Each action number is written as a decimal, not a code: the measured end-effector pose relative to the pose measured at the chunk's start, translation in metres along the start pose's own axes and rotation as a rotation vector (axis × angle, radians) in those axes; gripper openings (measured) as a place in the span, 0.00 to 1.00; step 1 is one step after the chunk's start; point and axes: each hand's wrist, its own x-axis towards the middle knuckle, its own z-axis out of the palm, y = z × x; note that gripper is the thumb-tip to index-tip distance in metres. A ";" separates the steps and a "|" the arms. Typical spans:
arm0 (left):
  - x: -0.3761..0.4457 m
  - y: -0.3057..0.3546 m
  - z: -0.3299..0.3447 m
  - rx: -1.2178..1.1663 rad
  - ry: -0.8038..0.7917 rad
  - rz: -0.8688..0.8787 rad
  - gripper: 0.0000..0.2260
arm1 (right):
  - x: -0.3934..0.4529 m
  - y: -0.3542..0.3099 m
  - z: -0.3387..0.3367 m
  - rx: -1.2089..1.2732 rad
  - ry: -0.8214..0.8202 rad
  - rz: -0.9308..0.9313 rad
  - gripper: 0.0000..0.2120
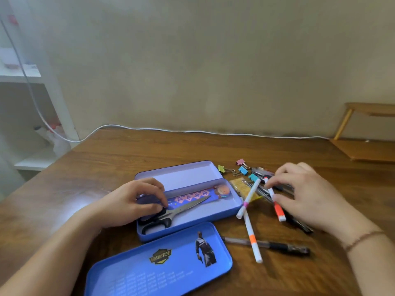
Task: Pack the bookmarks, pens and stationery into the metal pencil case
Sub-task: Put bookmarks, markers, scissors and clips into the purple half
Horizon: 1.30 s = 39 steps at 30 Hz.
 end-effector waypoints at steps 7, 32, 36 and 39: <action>-0.001 -0.005 0.002 -0.058 0.070 -0.024 0.10 | -0.002 -0.032 0.017 -0.026 -0.005 -0.281 0.10; -0.005 -0.010 -0.004 -0.121 0.001 -0.105 0.33 | 0.030 -0.096 0.028 1.262 0.323 0.034 0.13; -0.004 -0.010 -0.006 -0.204 0.003 -0.138 0.31 | 0.050 -0.109 0.051 1.204 0.224 0.162 0.09; -0.003 -0.013 -0.006 -0.264 -0.002 -0.159 0.29 | 0.054 -0.111 0.059 1.151 0.155 0.204 0.08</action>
